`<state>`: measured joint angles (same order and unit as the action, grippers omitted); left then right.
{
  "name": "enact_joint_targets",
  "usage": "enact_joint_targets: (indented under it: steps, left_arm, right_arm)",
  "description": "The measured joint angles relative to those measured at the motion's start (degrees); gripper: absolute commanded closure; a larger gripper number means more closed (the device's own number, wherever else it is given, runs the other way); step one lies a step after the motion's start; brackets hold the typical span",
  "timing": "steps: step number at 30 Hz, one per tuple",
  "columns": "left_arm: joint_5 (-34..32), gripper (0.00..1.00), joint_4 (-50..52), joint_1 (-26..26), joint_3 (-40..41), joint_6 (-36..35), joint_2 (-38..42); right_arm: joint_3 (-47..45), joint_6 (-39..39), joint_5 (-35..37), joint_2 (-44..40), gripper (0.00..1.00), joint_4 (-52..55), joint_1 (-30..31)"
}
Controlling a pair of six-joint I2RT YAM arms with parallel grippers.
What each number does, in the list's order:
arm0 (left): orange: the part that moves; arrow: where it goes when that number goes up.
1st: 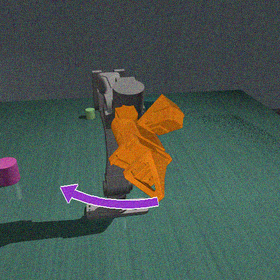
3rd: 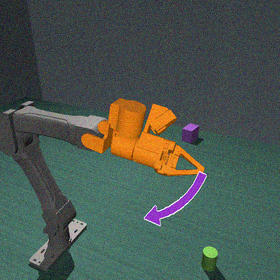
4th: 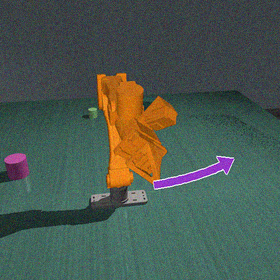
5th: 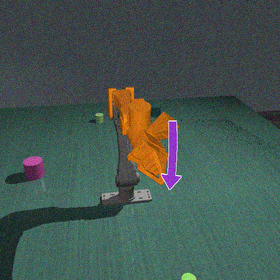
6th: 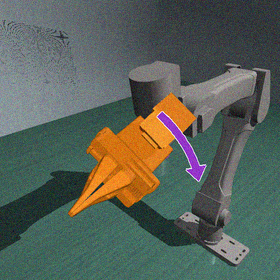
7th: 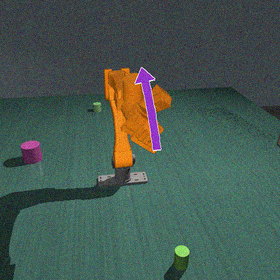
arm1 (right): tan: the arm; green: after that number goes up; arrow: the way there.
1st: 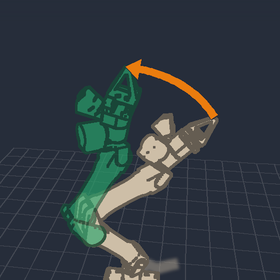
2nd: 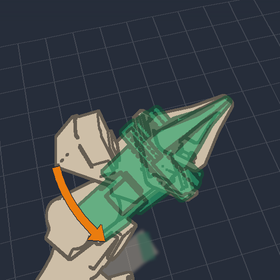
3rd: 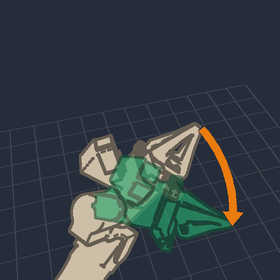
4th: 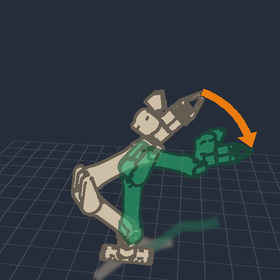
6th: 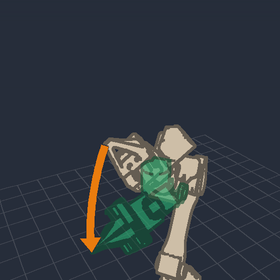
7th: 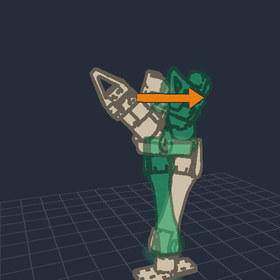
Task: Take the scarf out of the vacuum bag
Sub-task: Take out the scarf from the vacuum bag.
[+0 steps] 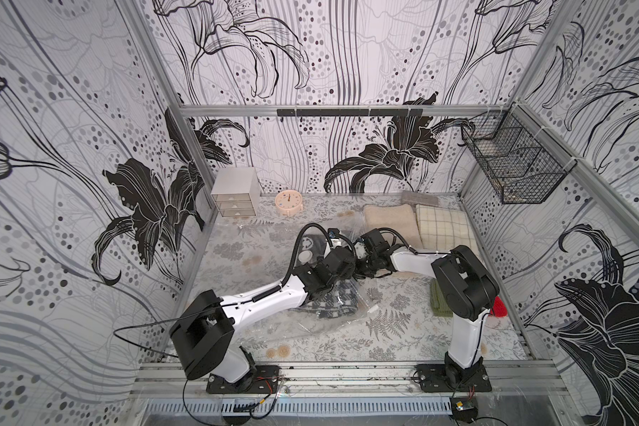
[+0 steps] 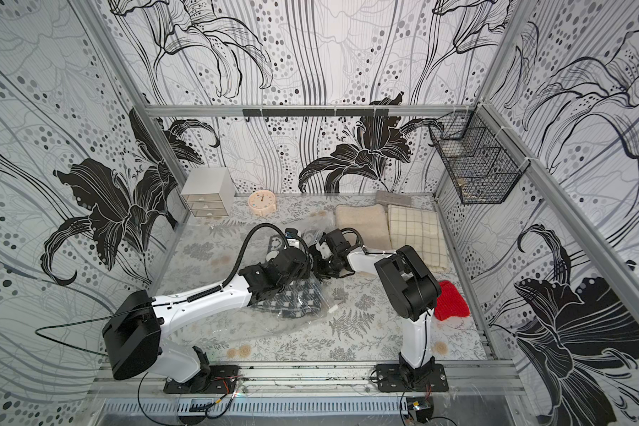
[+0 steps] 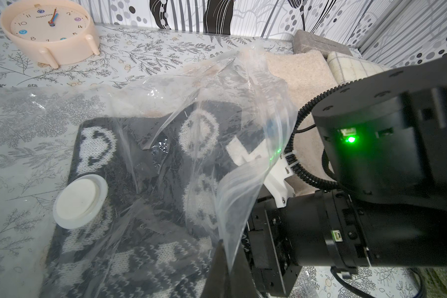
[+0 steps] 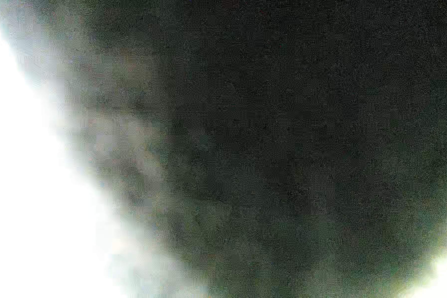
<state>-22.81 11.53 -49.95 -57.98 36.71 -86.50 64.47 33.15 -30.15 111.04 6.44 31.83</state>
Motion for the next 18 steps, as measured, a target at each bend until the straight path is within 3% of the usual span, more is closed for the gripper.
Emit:
enact_joint_targets:
  steps: [18]
  left_arm:
    - [0.0,1.0,0.02,0.0,0.04,0.28,0.0]
  right_arm:
    - [-3.54,-0.68,1.92,-4.83,1.0,1.46,-2.4]
